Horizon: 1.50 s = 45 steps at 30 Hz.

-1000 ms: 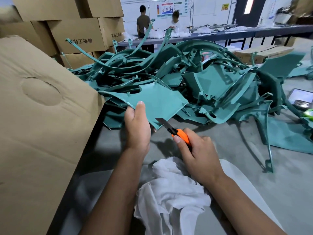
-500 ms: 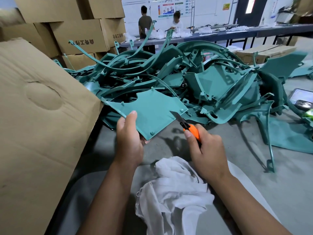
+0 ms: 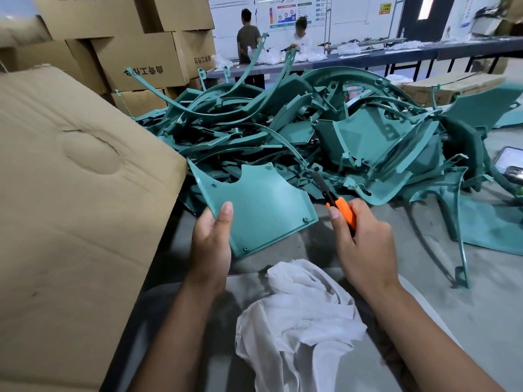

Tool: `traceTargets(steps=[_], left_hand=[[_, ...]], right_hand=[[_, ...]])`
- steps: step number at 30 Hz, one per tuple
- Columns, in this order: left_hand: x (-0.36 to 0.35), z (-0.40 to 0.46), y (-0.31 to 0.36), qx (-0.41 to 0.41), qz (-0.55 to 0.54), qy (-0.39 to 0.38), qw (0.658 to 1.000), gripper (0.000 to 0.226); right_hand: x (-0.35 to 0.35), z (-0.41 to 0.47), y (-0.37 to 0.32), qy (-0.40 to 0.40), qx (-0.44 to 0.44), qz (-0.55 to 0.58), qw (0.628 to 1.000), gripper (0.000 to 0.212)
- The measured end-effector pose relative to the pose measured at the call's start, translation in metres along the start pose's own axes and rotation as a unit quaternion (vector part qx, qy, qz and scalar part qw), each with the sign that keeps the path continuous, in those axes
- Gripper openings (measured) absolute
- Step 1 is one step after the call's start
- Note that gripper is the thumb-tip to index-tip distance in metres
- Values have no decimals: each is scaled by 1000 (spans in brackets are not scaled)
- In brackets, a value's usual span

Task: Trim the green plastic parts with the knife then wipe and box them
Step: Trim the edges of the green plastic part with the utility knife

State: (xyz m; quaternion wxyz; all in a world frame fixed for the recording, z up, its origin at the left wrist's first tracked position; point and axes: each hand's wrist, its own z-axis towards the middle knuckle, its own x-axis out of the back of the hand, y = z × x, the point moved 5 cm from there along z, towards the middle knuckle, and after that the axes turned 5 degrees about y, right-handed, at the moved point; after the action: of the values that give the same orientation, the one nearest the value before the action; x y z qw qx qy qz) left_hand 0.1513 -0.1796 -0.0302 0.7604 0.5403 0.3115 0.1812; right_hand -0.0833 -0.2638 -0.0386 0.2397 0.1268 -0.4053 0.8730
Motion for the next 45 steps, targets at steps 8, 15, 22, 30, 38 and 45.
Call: traceTargets(steps=[8,15,22,30,38,45], left_hand=[[14,-9,-12,58,-67,10,996,44],[0,-22,-12,98,-146,-17,984,36],[2,-11,-17,-47,77,-46,995,46],[3,-5,-24,-11,130,-70,989,50],[1,-9,-26,28,124,-83,988,58],[-4,-11,-15,49,125,-72,988,61]], right_hand=[[0,0,-7,-33,15,112,993,30],[-1,-1,-13,-50,13,159,986,34],[4,-6,-26,-69,37,220,972,37],[-2,-13,-43,-148,86,220,960,30],[-8,-18,-42,-187,77,226,953,38],[-12,-22,-48,-207,54,265,940,36]])
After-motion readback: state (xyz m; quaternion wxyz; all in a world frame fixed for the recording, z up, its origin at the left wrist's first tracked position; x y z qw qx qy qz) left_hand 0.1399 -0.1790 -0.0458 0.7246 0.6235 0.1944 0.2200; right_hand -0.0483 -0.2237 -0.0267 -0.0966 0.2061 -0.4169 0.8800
